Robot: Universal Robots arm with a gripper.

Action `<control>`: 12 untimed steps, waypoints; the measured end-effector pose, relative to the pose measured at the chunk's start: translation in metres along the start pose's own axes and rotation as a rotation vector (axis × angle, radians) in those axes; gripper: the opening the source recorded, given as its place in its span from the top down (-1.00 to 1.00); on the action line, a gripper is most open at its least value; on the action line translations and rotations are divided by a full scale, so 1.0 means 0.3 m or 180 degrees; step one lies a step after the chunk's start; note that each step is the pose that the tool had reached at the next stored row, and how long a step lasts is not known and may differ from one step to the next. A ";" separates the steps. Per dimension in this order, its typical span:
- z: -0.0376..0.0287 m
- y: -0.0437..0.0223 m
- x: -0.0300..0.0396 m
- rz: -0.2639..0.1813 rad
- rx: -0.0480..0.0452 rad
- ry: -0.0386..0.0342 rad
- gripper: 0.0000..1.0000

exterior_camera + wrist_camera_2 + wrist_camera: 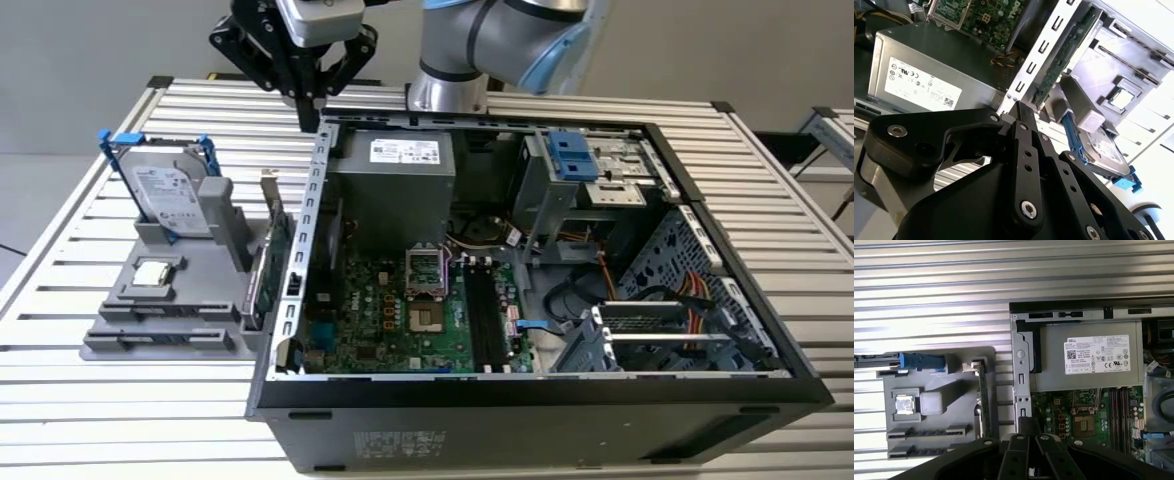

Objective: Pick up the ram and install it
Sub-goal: 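Reach for the ram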

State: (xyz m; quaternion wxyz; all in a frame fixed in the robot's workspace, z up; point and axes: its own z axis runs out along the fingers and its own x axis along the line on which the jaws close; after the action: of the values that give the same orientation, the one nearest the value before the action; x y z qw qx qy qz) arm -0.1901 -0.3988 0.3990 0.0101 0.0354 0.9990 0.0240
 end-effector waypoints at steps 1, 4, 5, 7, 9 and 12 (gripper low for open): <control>0.000 0.000 0.003 0.0000 0.0000 0.0000 1.00; 0.000 -0.001 0.013 0.0000 0.0000 0.0000 1.00; 0.000 -0.001 0.016 0.0000 0.0000 0.0000 1.00; 0.000 -0.002 0.023 0.0000 0.0000 0.0000 1.00; -0.001 -0.002 0.030 0.0000 0.0000 0.0000 1.00; -0.001 -0.003 0.040 0.0000 0.0000 0.0000 1.00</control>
State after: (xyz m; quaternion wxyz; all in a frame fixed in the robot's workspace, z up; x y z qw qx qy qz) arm -0.2020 -0.3988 0.3990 0.0101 0.0354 0.9990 0.0240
